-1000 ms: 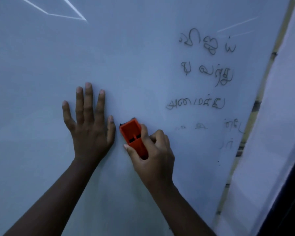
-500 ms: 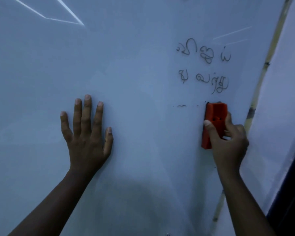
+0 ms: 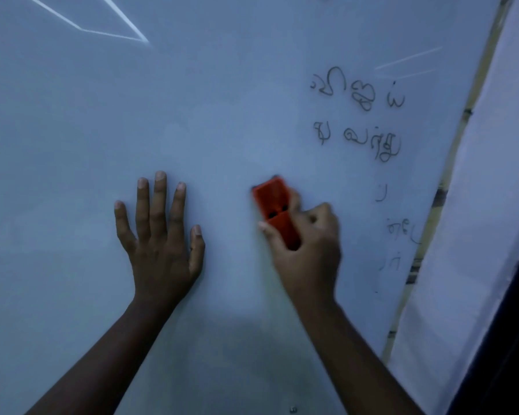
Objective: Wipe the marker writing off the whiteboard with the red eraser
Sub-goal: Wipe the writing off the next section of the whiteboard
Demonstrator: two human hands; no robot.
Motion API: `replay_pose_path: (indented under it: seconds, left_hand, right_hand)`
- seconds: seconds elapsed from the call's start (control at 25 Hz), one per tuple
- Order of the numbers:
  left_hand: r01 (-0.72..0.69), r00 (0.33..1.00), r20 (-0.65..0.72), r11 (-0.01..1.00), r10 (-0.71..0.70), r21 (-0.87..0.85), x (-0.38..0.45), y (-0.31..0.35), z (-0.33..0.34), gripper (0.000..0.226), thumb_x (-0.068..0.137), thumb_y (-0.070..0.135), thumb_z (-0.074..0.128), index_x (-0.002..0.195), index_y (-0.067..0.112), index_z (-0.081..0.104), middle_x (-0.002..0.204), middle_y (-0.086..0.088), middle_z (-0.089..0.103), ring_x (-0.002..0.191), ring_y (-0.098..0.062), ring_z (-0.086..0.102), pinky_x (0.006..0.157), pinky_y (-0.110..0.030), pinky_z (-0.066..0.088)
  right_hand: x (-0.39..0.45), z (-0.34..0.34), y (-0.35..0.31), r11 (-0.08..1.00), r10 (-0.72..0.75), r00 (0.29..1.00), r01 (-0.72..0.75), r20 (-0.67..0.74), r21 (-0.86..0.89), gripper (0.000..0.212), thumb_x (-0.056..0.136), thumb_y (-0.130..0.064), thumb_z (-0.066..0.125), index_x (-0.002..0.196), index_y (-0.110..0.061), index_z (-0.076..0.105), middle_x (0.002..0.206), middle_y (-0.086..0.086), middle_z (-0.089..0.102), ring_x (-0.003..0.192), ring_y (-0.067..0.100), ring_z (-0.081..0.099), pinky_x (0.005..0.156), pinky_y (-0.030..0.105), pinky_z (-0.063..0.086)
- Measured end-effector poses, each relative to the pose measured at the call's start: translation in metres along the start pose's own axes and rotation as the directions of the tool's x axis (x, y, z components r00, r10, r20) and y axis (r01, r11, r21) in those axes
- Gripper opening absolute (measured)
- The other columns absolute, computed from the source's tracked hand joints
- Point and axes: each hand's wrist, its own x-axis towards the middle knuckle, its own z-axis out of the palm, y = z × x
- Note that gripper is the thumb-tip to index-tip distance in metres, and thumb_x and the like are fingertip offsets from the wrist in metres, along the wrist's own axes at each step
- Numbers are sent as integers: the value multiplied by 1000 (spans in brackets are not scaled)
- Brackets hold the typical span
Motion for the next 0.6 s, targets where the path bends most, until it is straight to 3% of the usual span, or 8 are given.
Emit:
replay_pose_path:
  seconds: [0.16, 0.28, 0.4, 0.48, 0.6]
  left_hand:
    - [76, 995, -62, 996, -79, -42, 1, 14, -5, 57, 104, 28, 53, 157, 9, 48, 166, -15, 41, 156, -31, 32, 120, -61, 23]
    - [46, 993, -105, 998, -51, -52, 25, 11, -10, 47, 106, 28, 51, 149, 10, 59, 154, -14, 54, 143, -34, 47, 109, -56, 28]
    - [-17, 991, -130, 999, 13, -29, 76, 8, -12, 47, 107, 30, 50, 149, 11, 58, 155, -15, 53, 140, -34, 46, 107, -52, 26]
    - [-40, 989, -143, 999, 37, -19, 111, 6, -12, 48, 106, 30, 52, 150, 13, 57, 157, -14, 50, 139, -34, 45, 105, -49, 27]
    - [-61, 987, -148, 998, 63, 17, 136, 2, -8, 51, 106, 32, 51, 153, 13, 52, 161, -14, 46, 144, -33, 40, 106, -50, 26]
  right_hand:
    - [-8, 14, -38, 979, -199, 975, 202, 103, -21, 69, 85, -58, 74, 143, -24, 57, 99, 1, 51, 89, 18, 49, 68, 38, 54]
    - [21, 13, -41, 974, -226, 974, 226, 22, -21, 67, 89, -61, 69, 141, -21, 60, 98, 2, 52, 86, 16, 49, 66, 34, 52]
    - [53, 11, -27, 953, -300, 949, 294, -100, -69, 63, 90, -59, 68, 135, -15, 66, 91, 6, 54, 80, 20, 52, 60, 37, 51]
    - [79, 8, -5, 956, -292, 927, 276, -235, -103, 61, 89, -54, 70, 129, -9, 69, 87, 9, 56, 74, 25, 54, 58, 36, 50]
    - [112, -6, 40, 992, -125, 923, 112, -365, -55, 63, 92, -56, 68, 131, -6, 67, 89, 11, 58, 72, 23, 54, 64, 37, 51]
